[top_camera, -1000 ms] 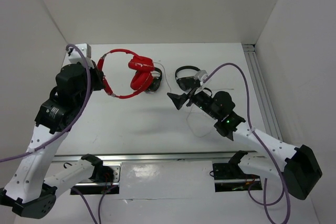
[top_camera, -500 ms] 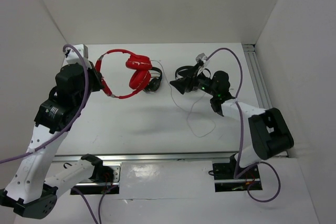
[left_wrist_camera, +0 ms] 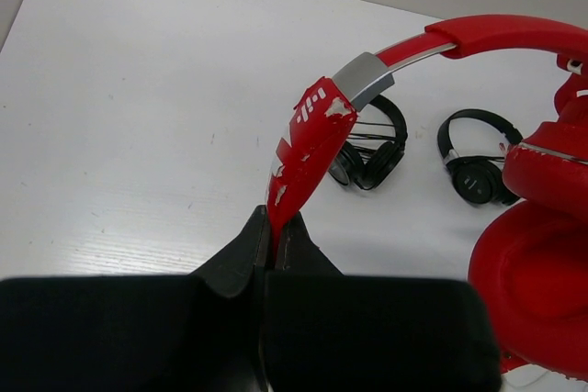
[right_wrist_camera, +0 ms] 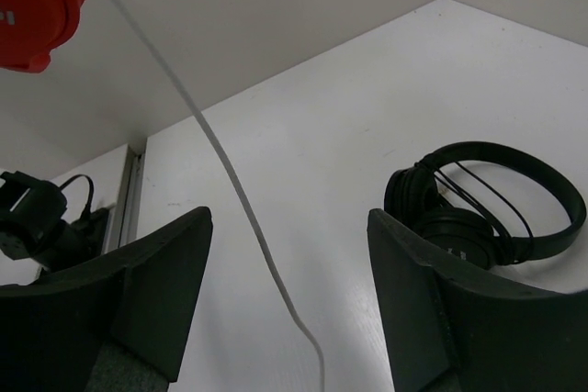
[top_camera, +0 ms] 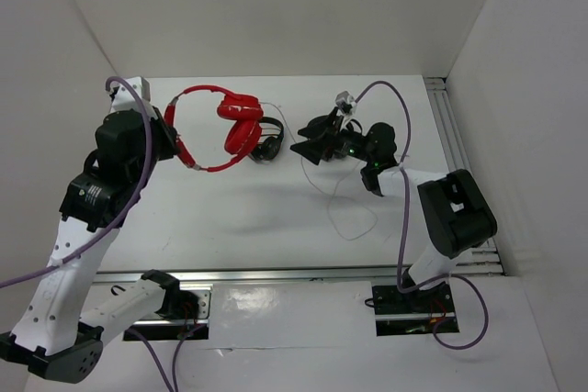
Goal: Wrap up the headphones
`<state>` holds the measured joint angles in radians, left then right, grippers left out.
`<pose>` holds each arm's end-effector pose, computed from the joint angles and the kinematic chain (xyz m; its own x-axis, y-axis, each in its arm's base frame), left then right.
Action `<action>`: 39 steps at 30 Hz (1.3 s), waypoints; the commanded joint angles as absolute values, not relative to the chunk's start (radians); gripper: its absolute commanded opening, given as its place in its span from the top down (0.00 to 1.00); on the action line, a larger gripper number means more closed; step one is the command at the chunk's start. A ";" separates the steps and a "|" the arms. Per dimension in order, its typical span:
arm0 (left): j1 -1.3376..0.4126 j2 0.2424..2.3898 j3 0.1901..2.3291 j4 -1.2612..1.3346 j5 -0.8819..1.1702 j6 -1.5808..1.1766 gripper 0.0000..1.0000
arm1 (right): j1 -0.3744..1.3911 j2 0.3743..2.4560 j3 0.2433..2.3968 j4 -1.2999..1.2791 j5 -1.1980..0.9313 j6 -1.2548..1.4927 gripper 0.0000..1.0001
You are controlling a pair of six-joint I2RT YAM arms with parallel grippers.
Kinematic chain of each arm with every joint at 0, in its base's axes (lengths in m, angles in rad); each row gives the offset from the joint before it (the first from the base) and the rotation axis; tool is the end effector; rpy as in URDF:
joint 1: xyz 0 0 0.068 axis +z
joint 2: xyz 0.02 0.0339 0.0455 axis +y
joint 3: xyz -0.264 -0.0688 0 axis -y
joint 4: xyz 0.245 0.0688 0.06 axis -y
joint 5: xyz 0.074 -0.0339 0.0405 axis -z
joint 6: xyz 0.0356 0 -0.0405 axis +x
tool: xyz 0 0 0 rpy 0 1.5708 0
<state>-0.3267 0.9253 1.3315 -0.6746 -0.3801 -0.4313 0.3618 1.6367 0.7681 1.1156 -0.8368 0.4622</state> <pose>0.1612 -0.0407 0.4479 -0.2111 -0.3384 -0.9170 -0.1421 0.9388 -0.3137 0.3052 0.1438 0.2526 -0.2013 0.2432 -0.9489 -0.9169 0.2941 0.2699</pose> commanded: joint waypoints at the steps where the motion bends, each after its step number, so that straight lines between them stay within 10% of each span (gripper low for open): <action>1: -0.296 0.911 1.358 -0.571 -0.335 -0.497 1.00 | 0.367 1.690 0.819 1.229 -0.877 0.489 0.26; 15: -0.230 0.931 1.339 -0.549 -0.293 -0.526 1.00 | 0.385 1.873 0.824 1.442 -0.887 0.611 0.49; 21: -0.230 0.931 1.330 -0.549 -0.275 -0.535 1.00 | 0.394 1.891 0.824 1.451 -0.867 0.621 0.93; 39: -0.152 1.025 1.236 -0.526 -0.058 -0.805 1.00 | 0.633 1.861 0.850 1.233 -0.470 0.557 0.98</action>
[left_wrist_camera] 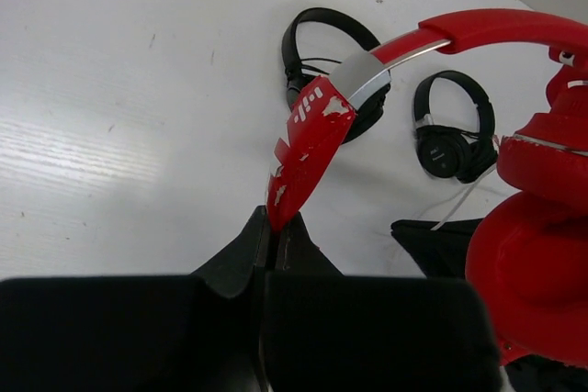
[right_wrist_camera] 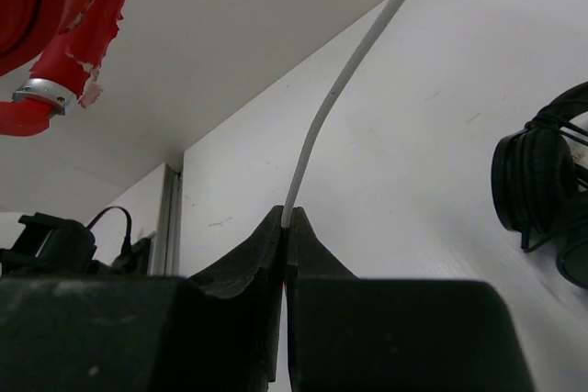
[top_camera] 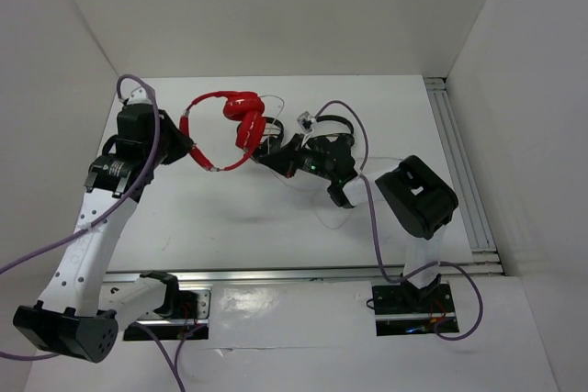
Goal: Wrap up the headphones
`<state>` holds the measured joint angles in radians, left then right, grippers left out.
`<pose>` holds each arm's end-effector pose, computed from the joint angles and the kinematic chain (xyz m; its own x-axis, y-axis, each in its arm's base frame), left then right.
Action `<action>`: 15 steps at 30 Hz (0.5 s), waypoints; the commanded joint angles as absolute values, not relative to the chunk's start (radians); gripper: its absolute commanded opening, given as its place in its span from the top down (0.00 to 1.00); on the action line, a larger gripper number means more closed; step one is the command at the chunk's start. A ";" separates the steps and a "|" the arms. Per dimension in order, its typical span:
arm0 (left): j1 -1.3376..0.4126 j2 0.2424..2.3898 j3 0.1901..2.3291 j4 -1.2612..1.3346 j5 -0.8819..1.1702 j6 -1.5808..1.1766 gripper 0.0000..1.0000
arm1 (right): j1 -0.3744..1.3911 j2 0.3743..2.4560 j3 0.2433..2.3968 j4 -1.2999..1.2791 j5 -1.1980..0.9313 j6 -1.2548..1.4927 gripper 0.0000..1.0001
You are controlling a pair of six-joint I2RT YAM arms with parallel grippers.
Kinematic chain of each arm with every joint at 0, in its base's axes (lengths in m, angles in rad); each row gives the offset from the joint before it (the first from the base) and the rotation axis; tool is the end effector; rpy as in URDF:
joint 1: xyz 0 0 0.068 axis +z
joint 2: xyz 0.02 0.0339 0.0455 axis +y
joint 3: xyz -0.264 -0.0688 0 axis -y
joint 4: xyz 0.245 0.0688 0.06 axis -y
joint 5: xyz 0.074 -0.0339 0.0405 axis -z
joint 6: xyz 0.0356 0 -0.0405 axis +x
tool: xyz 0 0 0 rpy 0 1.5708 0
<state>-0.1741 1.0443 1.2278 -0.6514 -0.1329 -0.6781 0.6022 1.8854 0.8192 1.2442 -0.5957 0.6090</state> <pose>0.2124 -0.0326 0.3962 -0.3806 -0.5644 -0.7326 -0.2357 0.8252 -0.5133 0.2973 0.2286 0.1974 -0.4089 0.2935 -0.8641 -0.8413 0.2456 0.4815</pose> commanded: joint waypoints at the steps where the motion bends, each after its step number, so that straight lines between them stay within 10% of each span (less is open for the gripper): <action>1: -0.141 1.025 1.218 -0.516 -0.045 -0.814 1.00 | 0.643 1.871 0.850 1.233 -0.456 0.557 0.98; 15: -0.063 0.956 1.172 -0.457 0.066 -0.910 1.00 | 0.712 1.950 0.888 1.224 -0.417 0.575 0.76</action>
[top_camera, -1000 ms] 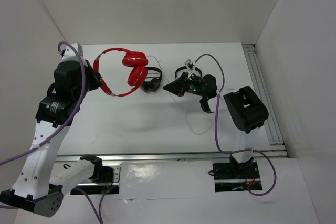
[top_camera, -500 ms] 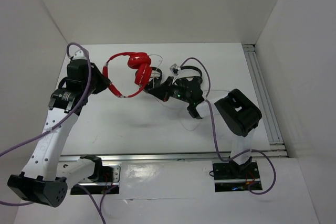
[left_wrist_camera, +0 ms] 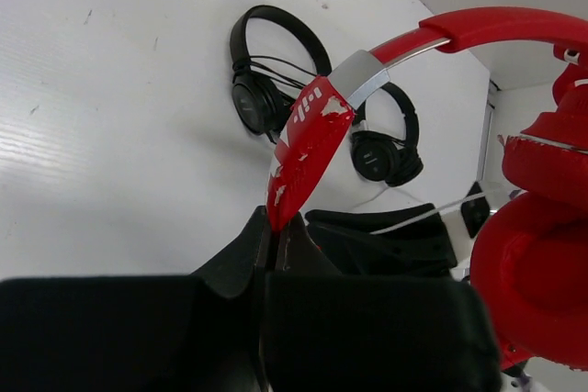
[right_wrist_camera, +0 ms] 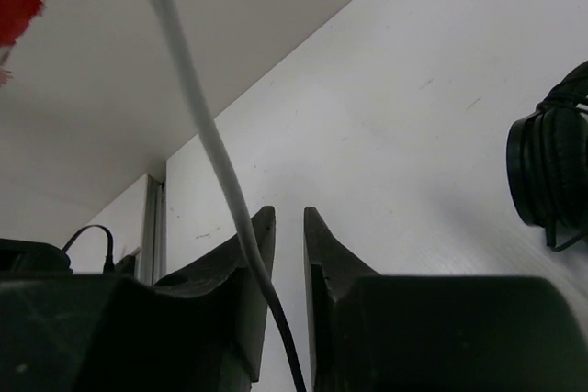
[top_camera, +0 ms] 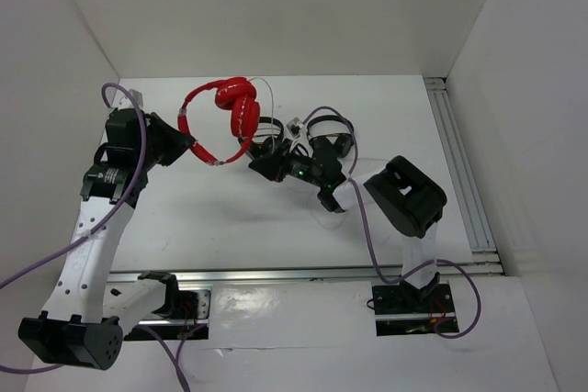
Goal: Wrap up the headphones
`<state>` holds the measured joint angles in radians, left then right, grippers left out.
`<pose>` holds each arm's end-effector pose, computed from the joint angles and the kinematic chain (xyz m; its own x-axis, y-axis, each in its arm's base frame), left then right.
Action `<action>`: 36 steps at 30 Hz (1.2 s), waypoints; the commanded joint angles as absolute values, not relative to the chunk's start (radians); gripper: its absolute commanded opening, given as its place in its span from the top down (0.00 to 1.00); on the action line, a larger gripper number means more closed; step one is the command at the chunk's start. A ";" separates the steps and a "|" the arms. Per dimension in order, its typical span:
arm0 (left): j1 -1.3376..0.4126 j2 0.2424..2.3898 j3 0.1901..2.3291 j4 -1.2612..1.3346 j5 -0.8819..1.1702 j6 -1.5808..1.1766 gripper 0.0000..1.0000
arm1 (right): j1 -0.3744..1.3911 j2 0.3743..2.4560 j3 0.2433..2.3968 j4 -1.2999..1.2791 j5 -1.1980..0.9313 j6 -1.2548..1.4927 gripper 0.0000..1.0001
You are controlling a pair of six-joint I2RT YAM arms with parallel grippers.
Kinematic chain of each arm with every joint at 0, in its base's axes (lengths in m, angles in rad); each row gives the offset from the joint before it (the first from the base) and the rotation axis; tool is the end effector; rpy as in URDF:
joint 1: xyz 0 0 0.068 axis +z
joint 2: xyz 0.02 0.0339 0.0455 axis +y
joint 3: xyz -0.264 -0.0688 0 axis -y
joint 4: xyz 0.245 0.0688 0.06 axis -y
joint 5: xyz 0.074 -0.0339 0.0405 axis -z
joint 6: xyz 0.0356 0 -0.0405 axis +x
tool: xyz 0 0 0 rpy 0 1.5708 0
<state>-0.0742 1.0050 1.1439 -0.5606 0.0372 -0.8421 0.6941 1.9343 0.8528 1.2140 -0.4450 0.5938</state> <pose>0.2121 -0.0171 0.3849 -0.3523 -0.7214 -0.5962 -0.2327 0.6846 -0.6908 0.2878 0.2595 0.1862 -0.4224 0.3055 -0.8534 -0.8072 0.3015 0.5075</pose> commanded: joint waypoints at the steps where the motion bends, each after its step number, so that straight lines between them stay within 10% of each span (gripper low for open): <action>1: -0.063 0.956 1.184 -0.457 0.066 -0.910 1.00 | 0.712 1.962 0.878 1.224 -0.417 0.584 0.73; 4: -0.063 0.956 1.193 -0.469 0.040 -0.919 1.00 | 0.712 1.986 0.867 1.247 -0.417 0.594 0.51; 7: -0.052 0.956 1.193 -0.480 0.040 -0.929 1.00 | 0.721 1.996 0.845 1.273 -0.417 0.603 0.51; 10: -0.043 0.956 1.203 -0.492 0.009 -0.940 1.00 | 0.721 1.984 0.824 1.273 -0.407 0.592 0.55; 15: -0.025 0.956 1.230 -0.566 -0.064 -0.968 1.00 | 0.721 1.962 0.798 1.221 -0.370 0.561 1.00; 36: -0.025 0.983 1.146 -0.627 -0.219 -1.350 1.00 | 0.937 1.982 1.173 0.483 0.017 0.289 1.00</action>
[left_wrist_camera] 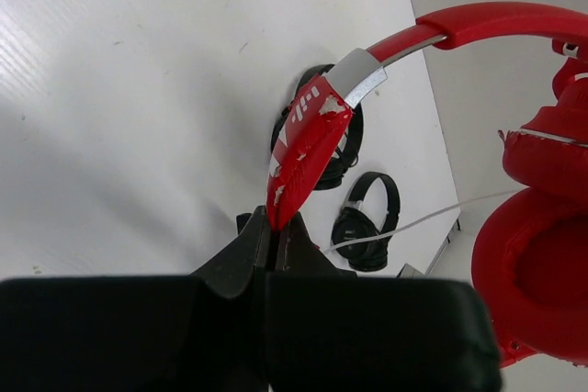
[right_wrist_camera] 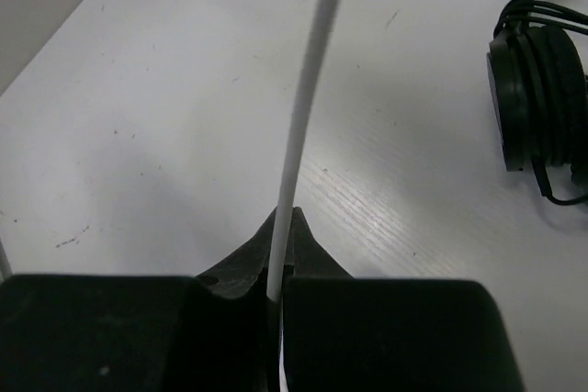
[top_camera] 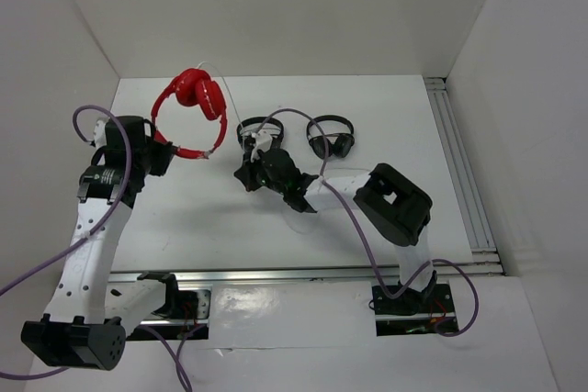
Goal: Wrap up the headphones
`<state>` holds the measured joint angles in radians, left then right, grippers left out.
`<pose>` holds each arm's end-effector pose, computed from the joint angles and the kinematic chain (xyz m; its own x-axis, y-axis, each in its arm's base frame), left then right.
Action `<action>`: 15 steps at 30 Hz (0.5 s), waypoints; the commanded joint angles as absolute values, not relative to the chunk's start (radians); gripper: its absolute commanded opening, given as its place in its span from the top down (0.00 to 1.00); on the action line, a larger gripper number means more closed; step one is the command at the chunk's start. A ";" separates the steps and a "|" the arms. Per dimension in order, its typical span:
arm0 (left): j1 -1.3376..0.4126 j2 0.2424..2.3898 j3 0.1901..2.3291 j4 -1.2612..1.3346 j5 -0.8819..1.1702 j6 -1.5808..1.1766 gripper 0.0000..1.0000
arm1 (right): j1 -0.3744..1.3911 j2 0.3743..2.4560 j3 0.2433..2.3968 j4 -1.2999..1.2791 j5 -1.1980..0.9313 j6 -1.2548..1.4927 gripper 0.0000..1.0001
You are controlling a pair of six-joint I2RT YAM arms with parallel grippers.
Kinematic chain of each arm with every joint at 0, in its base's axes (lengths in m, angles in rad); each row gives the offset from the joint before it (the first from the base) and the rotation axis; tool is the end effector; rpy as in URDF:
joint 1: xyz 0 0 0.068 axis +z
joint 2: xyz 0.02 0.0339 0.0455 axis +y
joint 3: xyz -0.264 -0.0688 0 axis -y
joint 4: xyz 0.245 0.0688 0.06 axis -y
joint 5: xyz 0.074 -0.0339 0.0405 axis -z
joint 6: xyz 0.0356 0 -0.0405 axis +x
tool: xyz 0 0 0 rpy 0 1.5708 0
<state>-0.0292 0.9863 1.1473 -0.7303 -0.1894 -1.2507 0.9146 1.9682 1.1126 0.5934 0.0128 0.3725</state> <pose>0.1984 0.0009 0.3734 -0.0463 -0.9313 -0.3614 -0.5523 0.3253 -0.7676 0.2651 0.3436 0.1829 -0.4329 0.0343 -0.9008 -0.6733 0.6521 0.3484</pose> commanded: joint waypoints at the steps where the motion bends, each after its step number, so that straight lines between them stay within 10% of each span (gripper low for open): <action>1: -0.025 0.992 1.134 -0.627 -0.228 -1.362 1.00 | 0.946 1.982 1.184 0.470 -0.004 0.273 1.00; 15: -0.057 1.064 1.130 -0.640 -0.416 -1.465 1.00 | 0.995 1.980 1.232 0.364 -0.346 0.098 1.00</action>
<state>-0.0364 1.0523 1.0794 -0.7303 -0.3363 -1.3933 0.9710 2.0003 1.2343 0.3851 -0.2478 0.1715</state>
